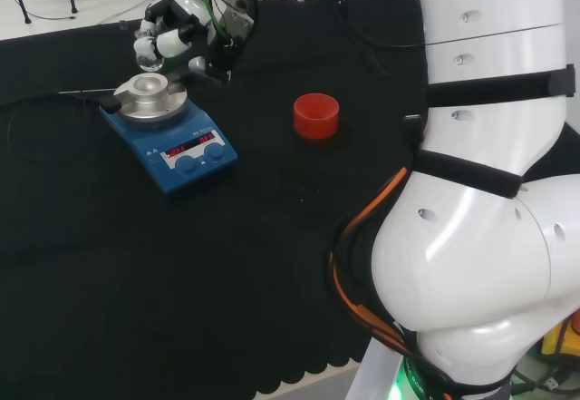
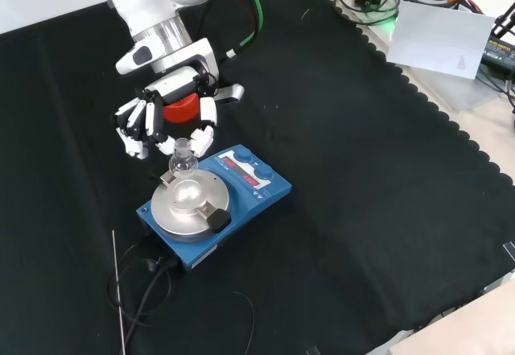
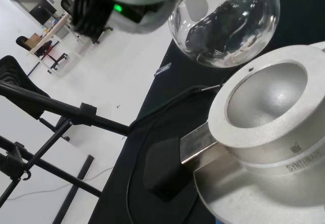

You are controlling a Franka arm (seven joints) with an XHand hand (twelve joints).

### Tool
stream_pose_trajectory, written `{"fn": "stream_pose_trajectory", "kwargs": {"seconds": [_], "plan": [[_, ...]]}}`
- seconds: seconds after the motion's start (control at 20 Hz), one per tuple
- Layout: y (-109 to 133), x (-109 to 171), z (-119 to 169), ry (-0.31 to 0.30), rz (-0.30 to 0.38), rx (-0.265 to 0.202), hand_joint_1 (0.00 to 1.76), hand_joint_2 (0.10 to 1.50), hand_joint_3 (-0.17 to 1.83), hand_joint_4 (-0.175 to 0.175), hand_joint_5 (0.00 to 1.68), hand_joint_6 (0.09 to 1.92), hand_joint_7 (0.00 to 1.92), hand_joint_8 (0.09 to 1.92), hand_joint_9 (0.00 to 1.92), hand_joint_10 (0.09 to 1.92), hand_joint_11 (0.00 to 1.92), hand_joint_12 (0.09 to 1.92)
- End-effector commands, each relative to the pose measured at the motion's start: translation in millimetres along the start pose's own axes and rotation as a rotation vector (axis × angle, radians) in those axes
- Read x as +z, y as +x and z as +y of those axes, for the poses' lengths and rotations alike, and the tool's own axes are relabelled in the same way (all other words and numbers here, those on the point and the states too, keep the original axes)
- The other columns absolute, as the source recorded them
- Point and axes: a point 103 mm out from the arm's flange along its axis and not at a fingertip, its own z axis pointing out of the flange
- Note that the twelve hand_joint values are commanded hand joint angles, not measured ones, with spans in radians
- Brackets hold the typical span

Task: Place the round-bottom flask on the heater.

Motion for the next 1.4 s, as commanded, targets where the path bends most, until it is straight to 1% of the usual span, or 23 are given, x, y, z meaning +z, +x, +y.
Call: {"fn": "stream_pose_trajectory", "kwargs": {"seconds": [0.05, 0.5, 1.1, 1.4], "plan": [[-2, 10, 4, 0.016, -0.001, 0.003, 1.09, 0.61, 0.94, 0.142, 1.08, 1.15, 0.49, 0.57, 0.67, 0.55, 0.08, 1.41], [-8, 21, 7, 0.030, 0.006, 0.014, 1.09, 0.61, 0.94, 0.142, 1.08, 1.15, 0.49, 0.57, 0.67, 0.55, 0.08, 1.41], [-12, 31, 6, 0.045, -0.004, 0.027, 1.09, 0.61, 0.94, 0.143, 1.08, 1.15, 0.48, 0.57, 0.67, 0.55, 0.08, 1.41], [-21, 39, 3, 0.051, -0.003, 0.035, 1.09, 0.61, 0.95, 0.143, 1.08, 1.15, 0.48, 0.57, 0.67, 0.55, 0.08, 1.41]]}}
